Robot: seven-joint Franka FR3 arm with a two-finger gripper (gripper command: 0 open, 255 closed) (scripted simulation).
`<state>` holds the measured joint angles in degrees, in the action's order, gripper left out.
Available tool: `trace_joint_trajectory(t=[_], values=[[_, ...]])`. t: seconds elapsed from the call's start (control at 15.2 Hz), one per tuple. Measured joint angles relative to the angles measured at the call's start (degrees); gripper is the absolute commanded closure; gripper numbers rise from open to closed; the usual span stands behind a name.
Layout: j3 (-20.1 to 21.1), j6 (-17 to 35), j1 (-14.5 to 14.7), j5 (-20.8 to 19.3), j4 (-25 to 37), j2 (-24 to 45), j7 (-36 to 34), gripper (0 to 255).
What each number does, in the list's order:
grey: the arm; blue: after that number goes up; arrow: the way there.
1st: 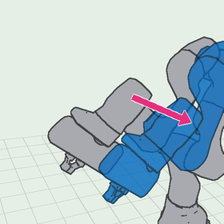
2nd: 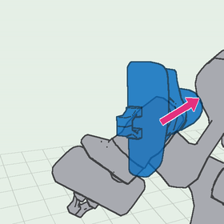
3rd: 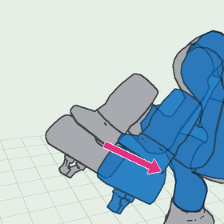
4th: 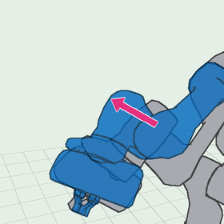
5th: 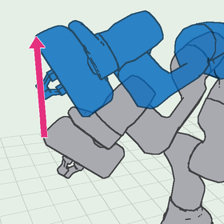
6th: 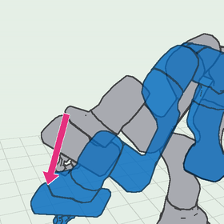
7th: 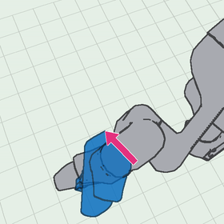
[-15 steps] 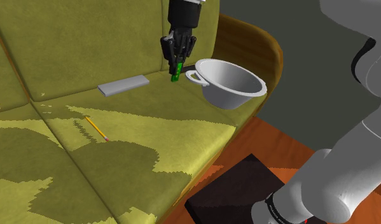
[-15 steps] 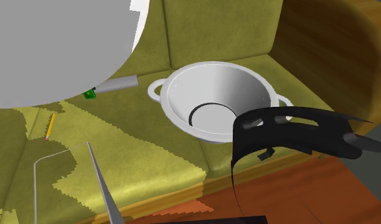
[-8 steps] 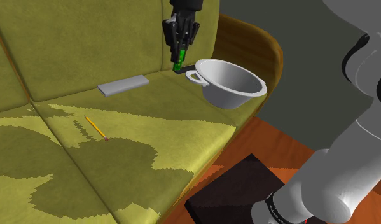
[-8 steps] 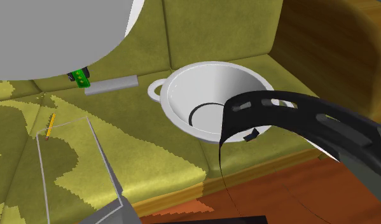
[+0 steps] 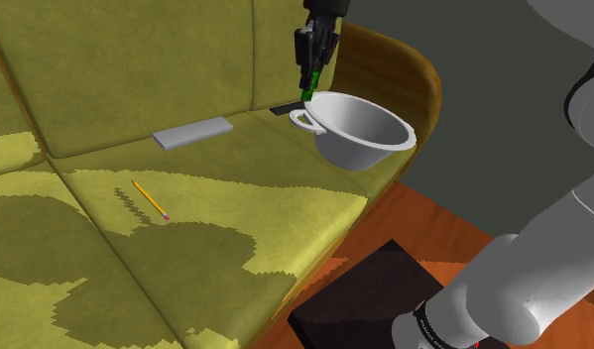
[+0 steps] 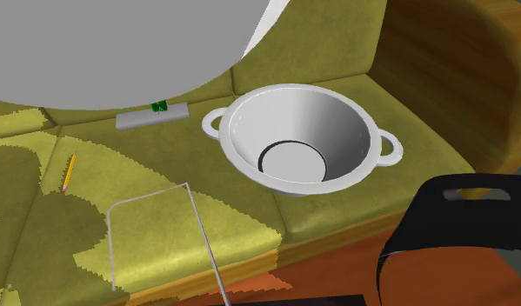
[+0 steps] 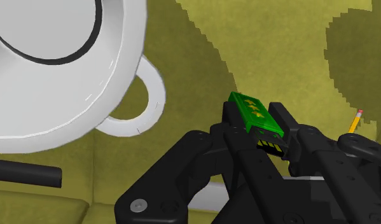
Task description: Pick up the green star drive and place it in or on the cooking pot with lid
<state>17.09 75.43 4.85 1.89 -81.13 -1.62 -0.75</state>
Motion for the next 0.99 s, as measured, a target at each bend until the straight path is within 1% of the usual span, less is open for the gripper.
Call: trace_joint_trajectory(t=[0.07,0.26,0.33,0.73,0.92,0.99], values=[[-0.9,0.3,-0.9,0.2,-1.4,-1.1,1.8,255],[-3.1,-0.6,-2.8,0.0,-1.5,-2.0,6.0,255],[-4.0,0.0,-3.5,0.1,-3.2,-3.2,7.5,255],[-9.0,0.2,-7.4,-0.8,-5.3,-4.9,16.7,255],[-11.3,-0.4,-9.3,-1.5,-3.7,-3.8,21.0,255],[-12.1,0.1,-9.9,-1.7,-4.6,-4.1,22.4,255]])
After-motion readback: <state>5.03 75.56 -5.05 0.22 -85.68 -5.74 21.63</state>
